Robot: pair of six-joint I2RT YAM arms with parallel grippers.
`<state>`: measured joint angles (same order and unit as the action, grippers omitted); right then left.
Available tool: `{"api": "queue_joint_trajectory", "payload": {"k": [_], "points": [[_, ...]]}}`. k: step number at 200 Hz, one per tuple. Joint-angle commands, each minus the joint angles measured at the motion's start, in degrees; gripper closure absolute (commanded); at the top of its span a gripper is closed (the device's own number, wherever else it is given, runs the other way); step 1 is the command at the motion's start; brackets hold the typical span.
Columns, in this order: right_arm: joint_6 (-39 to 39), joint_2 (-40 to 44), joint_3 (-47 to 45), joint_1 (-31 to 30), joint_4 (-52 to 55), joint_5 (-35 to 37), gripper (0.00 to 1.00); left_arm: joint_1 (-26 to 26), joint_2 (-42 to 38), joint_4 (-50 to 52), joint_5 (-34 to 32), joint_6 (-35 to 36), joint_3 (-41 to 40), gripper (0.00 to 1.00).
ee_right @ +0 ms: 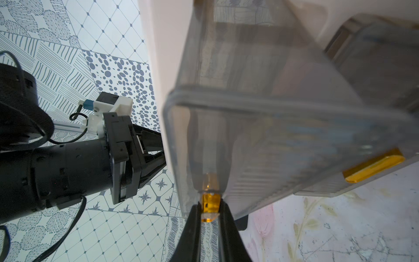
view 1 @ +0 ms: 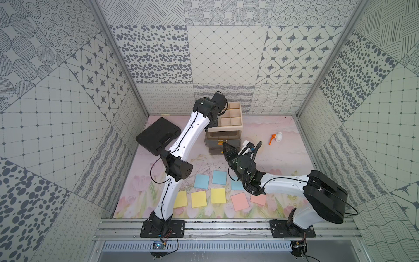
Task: Please put the sticky notes in the drawer by color
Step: Open the drawer in the storage box.
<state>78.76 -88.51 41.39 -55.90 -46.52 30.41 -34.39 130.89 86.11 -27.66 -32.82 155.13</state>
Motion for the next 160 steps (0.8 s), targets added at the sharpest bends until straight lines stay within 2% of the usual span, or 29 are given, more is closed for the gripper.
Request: {"api": "queue_joint_trajectory", "payload": {"k": [1, 64, 160], "points": [[-1.57, 5.16, -0.25, -3.34, -11.89, -5.11, 0.88, 0.03, 2.17, -4.43, 0.14, -5.72, -0.53, 1.0], [-1.95, 11.7, -5.27, -4.13, -7.63, -3.16, 0.88, 0.07, 2.35, -5.33, 0.33, -5.09, -0.44, 1.0], [0.43, 12.19, -8.25, -4.66, -6.87, -2.6, 0.87, 0.28, 3.32, -7.99, 1.65, -1.82, -0.09, 1.0]]}}
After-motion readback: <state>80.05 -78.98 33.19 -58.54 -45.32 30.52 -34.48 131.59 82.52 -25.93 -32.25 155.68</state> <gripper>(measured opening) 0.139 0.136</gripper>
